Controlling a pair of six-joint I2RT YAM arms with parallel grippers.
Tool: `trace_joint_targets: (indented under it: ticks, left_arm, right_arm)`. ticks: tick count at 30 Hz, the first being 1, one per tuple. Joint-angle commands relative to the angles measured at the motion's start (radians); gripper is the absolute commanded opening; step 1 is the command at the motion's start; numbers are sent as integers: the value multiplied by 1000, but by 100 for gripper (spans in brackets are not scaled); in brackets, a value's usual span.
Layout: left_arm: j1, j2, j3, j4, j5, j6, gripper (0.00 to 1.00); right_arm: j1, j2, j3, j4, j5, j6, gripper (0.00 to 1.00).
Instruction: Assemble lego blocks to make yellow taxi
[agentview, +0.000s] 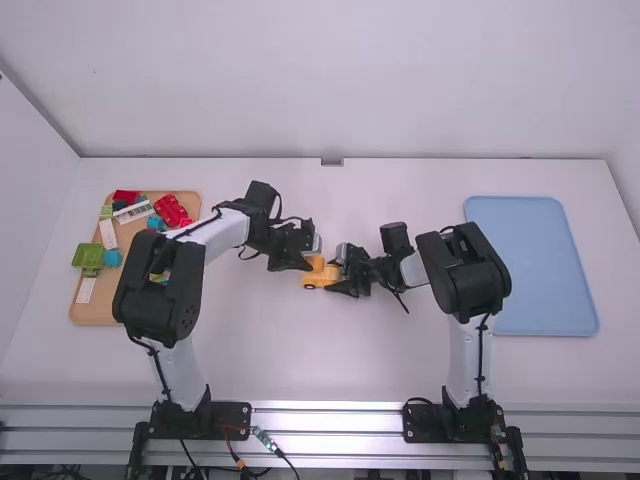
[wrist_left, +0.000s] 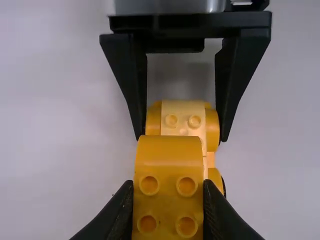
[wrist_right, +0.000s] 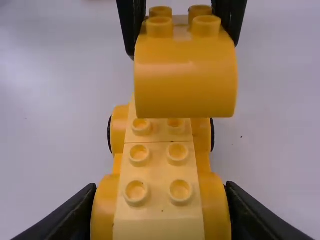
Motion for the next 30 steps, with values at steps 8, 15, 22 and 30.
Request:
trace_joint_targets:
  ticks: [8,15,22,30]
  left_arm:
    - [-100,-16,-21,23,-151,-133,2]
    - [-98,-56,-100,136,-149,-182,2]
    - [-101,-103,-204,272,-175,-223,2]
    - [-102,-103,-204,257,-167,-219,2]
  right_arm:
    - [0,19,1,-6,1,4,59]
    - [0,19,1,-8,1,3,59]
    - [0,19,1,-9,0,4,59]
    - [0,19,1,-9,0,3,62]
